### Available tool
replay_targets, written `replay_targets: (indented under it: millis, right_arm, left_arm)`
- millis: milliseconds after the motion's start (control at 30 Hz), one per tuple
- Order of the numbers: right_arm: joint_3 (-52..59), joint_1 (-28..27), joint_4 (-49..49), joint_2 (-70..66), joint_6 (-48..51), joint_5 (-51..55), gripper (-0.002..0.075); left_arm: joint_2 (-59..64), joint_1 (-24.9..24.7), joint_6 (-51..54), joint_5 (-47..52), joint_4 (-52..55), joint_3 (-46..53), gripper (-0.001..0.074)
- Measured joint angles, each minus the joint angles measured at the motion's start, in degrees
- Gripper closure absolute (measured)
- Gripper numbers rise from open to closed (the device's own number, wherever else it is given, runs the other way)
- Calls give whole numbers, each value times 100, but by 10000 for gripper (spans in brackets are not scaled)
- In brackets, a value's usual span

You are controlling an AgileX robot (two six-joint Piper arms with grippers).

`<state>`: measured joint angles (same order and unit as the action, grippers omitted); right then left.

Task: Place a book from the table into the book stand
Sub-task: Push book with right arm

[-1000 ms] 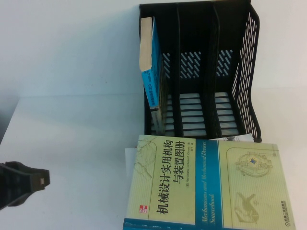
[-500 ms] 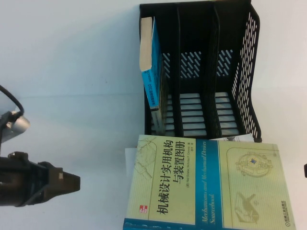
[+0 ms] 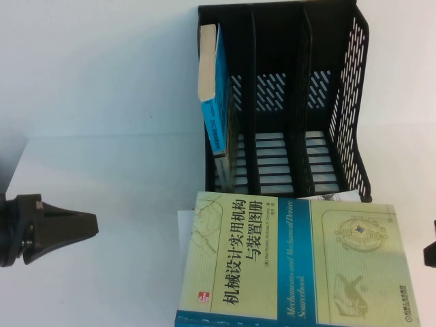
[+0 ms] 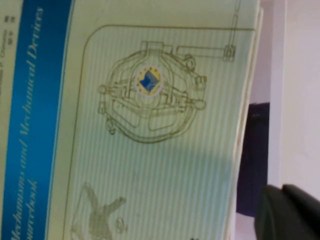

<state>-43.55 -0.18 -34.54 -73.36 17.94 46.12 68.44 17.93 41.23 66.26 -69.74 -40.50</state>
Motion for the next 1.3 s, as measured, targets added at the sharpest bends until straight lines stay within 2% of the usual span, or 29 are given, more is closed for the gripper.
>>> replay_targets:
  millis: [233, 733, 1000, 1200, 1300]
  right_arm:
    - [0, 0, -199, -510, 25, -90, 722]
    - [-92, -28, -1633, -1098, 1016, 230, 721]
    - [-119, 689, -2209, -1408, 1163, -9, 721]
    - [-154, 776, -2325, -1554, 1173, -53, 718]
    - [-154, 786, -2325, -1554, 1173, -53, 717]
  left_arm:
    - [3, 0, 88, -33, 0, 0, 738]
    - [13, 0, 88, -197, 81, 0, 738]
    - [13, 3, 88, -245, 195, 0, 738]
    - [13, -12, -349, -429, 774, 0, 737]
    - [51, -127, -861, -676, 1183, 0, 699]
